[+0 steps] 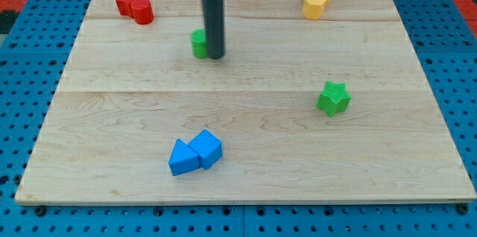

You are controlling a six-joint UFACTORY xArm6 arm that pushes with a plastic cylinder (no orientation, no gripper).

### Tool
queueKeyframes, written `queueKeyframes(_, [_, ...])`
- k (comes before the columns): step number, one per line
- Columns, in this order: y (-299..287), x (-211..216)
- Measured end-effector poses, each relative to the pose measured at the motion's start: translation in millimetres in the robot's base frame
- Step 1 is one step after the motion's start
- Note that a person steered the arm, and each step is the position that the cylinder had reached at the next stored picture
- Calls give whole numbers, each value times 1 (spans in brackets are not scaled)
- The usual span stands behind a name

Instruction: Push red star towards yellow hexagon

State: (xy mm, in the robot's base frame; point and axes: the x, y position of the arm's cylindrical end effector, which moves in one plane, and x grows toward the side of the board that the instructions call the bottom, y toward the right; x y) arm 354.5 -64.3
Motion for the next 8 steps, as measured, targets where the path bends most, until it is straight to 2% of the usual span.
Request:
queueKeyframes(1, [-27,-45])
queueKeyframes(2, [-71,-49])
queueKeyframes(3, [-80,-70])
queueKeyframes(4, [-97,-64])
queueKeyframes(5, [-153,-60])
queueKeyframes(6, [-228,-112])
queueKeyframes(7, [-235,-139])
queueKeyframes(8, [-157,-130])
